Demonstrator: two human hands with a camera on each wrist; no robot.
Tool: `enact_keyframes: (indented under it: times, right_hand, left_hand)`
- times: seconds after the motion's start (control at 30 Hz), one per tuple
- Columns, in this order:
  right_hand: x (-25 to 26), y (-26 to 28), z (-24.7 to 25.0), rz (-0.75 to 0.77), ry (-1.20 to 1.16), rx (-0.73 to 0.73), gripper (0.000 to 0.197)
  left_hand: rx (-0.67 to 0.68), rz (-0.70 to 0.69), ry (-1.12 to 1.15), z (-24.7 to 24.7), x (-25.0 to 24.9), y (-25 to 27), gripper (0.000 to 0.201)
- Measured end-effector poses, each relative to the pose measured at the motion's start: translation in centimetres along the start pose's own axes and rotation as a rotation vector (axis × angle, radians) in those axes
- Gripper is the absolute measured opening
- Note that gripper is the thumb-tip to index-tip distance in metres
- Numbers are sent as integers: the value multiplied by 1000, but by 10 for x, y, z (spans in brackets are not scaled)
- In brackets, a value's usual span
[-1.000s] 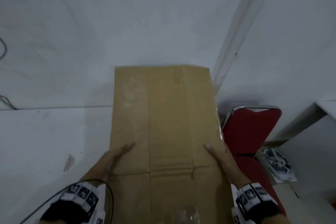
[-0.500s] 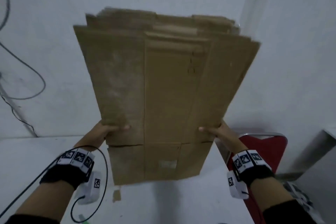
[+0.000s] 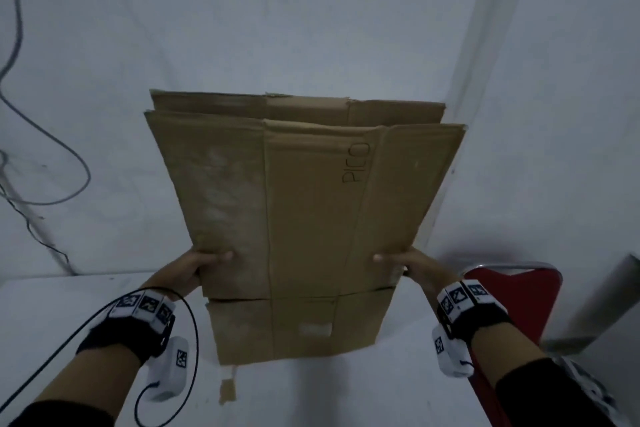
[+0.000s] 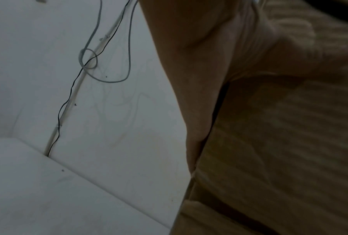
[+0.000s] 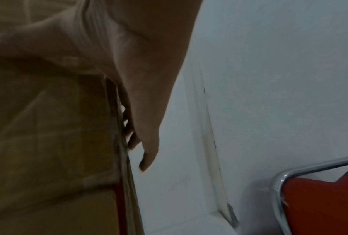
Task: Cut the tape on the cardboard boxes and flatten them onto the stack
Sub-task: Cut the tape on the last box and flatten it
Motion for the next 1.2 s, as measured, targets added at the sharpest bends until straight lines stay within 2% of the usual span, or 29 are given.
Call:
enact_keyframes:
  times: [0.07,0.1,0.17,0.2,0.27,0.3,0.37,0.43,0.53,0.67,0.8,0.87,1.0,1.1,1.2]
  right_hand:
    - [7,-6,4,3,-52,14,104]
    - [12,-8,5,10,-61,19,110]
    - [18,-12,4,9,6,41,109]
    - [20,-15,3,2,38,56,104]
    - [19,-21,4,-6,83,82,94]
    - [18,-24,5,-7,109,87,95]
    - [17,-28,6,11,126,67,95]
    - [12,-31,9,47,90,8,91]
    - [0,-36,11,68,42,-37,87]
    - [-8,-44,11,87,32,-54,99]
    - [-20,-46,9,93,45,-39,108]
    - [-22,-47,10,103,63,-90,105]
    - [-24,-42,14,154,28,-329,100]
    - [-22,-31,6,207,-16,-381,92]
    - [-17,-15,-1,225,-8,-398,80]
  left_hand:
    - [14,3,3,-1,-5,-4,57]
    - [19,4,6,1,-7,-7,70]
    - [22,1,12,5,-11,-11,98]
    - [22,-3,24,6,-15,-12,96]
    - [31,-2,56,7,-21,-15,75]
    - [39,8,49,7,-22,-16,77]
    - [68,3,-30,8,-24,-20,100]
    - [84,-23,-103,6,-28,-22,107]
    - [63,-59,-139,4,-28,-26,105]
    - [40,-128,-105,6,-20,-26,106]
    - [75,-115,-132,8,-13,-27,105]
    - [48,-137,-138,9,-11,-28,101]
    - [-97,-190,-87,15,-5,-28,97]
    - [-161,-206,-69,19,-5,-21,97]
    - [-175,-191,-71,16,-8,-4,86]
Point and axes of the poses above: each hand's wrist, its own y-axis away from the middle knuckle, its own z-axis out of the back of the hand, x = y × z, the point moved 8 cm from there along -y, towards the middle knuckle, and after that the axes turned 8 degrees about x, right-handed, at the moved point
